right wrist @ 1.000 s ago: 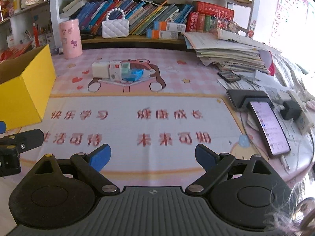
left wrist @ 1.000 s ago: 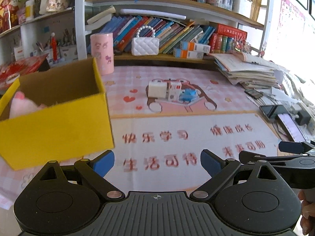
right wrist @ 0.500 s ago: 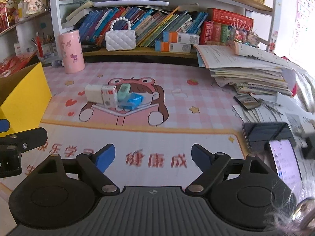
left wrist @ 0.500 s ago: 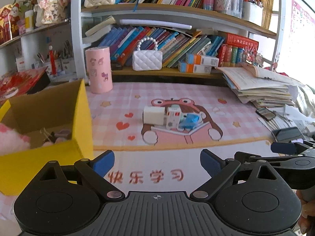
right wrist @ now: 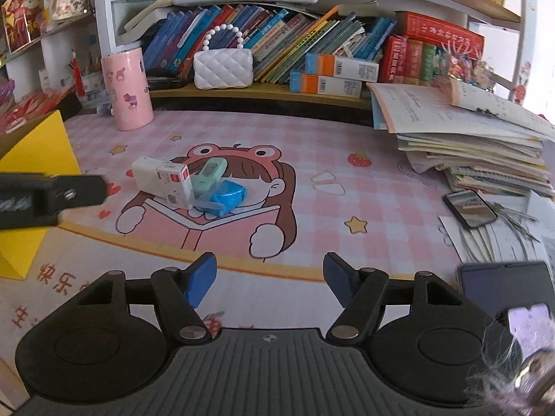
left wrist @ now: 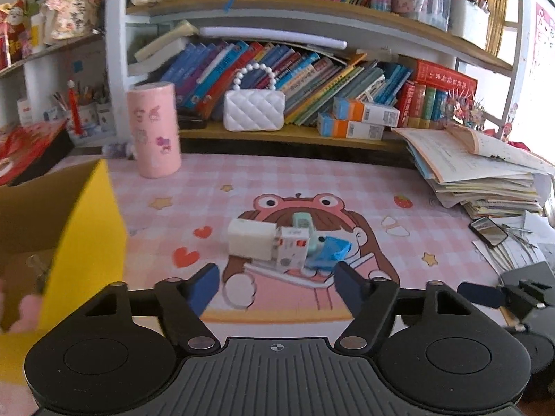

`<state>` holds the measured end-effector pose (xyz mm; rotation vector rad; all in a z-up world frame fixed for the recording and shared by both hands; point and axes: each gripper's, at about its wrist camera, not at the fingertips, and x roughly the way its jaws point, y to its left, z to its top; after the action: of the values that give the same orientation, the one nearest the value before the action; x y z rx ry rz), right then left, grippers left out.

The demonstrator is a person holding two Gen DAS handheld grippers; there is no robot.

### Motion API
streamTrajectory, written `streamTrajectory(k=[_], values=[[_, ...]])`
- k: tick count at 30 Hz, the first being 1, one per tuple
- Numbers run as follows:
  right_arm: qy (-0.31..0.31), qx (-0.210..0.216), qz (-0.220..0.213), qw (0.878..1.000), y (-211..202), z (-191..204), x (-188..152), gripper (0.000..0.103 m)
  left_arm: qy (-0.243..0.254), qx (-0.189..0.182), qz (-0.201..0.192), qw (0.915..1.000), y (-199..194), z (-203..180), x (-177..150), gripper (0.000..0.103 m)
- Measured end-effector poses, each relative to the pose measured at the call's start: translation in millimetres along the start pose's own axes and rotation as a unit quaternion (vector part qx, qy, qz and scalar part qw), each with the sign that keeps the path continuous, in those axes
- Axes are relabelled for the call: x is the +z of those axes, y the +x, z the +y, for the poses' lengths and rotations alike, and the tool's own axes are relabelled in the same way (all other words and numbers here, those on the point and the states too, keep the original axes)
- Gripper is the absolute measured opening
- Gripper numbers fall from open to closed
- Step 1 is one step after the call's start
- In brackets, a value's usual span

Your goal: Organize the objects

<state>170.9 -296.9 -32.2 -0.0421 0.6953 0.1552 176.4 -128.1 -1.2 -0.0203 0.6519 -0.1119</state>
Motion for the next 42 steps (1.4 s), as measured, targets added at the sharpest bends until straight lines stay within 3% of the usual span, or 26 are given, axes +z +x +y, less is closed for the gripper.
streamTrajectory(k=[4, 6, 13, 16, 19, 21, 25, 33, 42], values=[[-0.008, 0.009, 0.002, 1.0, 10, -6, 4, 0.06, 0.01, -0.004, 0.012, 0.9999, 30, -9, 5, 0.063], [-0.011, 0.01, 0.002, 1.0, 13, -8, 6, 0.06, 0.009, -0.001, 0.021, 0.9997, 46, -12, 6, 0.059], [-0.03, 0.015, 0.007, 0.999, 21, -17, 7, 0.06, 0.036, 0.029, 0.025, 0.9986, 92, -23, 9, 0.057], [-0.039, 0.024, 0.01, 0.999, 25, -19, 8, 0.06, 0.053, 0.04, 0.032, 0.9973, 106, -28, 7, 0.048], [-0.05, 0.033, 0.013, 0.998, 29, -19, 8, 0.06, 0.054, 0.045, 0.037, 0.9968, 114, -29, 6, 0.032], [-0.055, 0.038, 0.015, 0.998, 33, -18, 9, 0.06, 0.059, 0.045, 0.038, 0.9965, 114, -29, 6, 0.028], [-0.072, 0.05, 0.017, 0.996, 44, -14, 13, 0.063, 0.035, 0.049, 0.036, 0.9975, 99, -15, 10, 0.028], [-0.108, 0.094, 0.007, 0.99, 83, 7, 29, 0.07, -0.025, 0.035, 0.036, 0.9985, 30, 24, 3, 0.028], [-0.115, 0.123, 0.0, 0.986, 128, 18, 47, 0.072, -0.02, 0.03, 0.058, 0.9977, -14, 35, -19, 0.028]])
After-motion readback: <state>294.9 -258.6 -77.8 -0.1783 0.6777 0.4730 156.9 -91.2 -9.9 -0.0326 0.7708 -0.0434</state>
